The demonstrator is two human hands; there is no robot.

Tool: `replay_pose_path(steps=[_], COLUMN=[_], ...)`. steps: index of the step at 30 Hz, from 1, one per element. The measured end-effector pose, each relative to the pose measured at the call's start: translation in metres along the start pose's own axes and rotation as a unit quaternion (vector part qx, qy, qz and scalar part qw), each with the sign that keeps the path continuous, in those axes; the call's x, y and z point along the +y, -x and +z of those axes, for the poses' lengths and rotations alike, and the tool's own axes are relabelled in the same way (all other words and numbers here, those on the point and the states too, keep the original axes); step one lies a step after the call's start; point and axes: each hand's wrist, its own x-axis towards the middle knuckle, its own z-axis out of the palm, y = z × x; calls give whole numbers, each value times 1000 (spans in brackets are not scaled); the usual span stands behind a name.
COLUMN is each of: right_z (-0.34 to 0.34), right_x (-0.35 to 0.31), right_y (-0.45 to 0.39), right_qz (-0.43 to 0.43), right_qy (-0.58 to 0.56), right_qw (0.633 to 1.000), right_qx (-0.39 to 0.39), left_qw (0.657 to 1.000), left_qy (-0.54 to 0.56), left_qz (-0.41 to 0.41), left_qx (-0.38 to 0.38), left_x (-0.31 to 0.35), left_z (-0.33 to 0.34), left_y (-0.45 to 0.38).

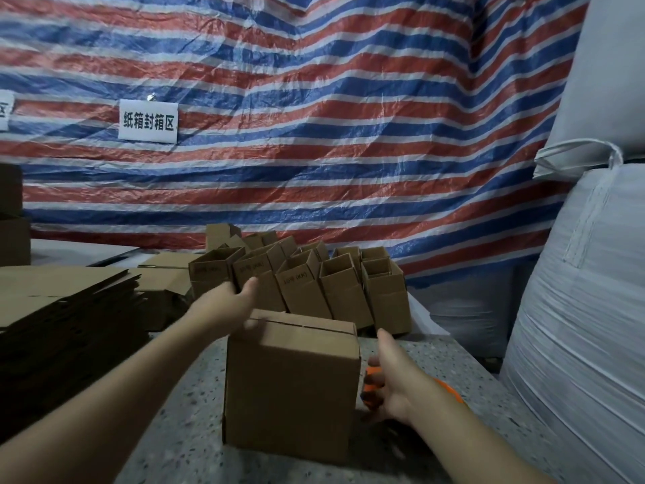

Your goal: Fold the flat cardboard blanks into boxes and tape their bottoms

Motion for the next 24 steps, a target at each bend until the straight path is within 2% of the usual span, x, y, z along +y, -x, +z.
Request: replay_pose_path(steps=[3, 5, 7, 12, 14, 16, 20, 24], right_z=[3, 6, 11, 11, 8, 7, 19, 22], right_x=[-4, -6, -8, -18, -21, -19, -8, 0], right_y=[1, 0, -1, 7, 8, 7, 13, 11], right_qz=[62, 84, 90, 32, -21, -69, -176, -296], right_qy=[25, 46, 57, 36, -8, -75, -107, -137], right_qw=[998, 995, 994, 993, 991, 986, 969, 933], right_qx=[-14, -22, -31, -106, -133, -136, -134, -151], left_qw=[973, 949, 932, 919, 901, 883, 867, 853], left_qy=[6, 51, 102, 205, 294, 372, 413, 443], left_qz=[-152, -189, -193, -151, -113, -105, -121, -114], left_qx=[-172, -248, -289, -301, -299, -266, -252, -251], left_x=[-18, -25, -28, -32, -36, -40, -37, -35], left_z=[-16, -20, -19, -27, -34, -37, -29, -23], left_y=[2, 4, 5, 5, 4, 6, 14, 23])
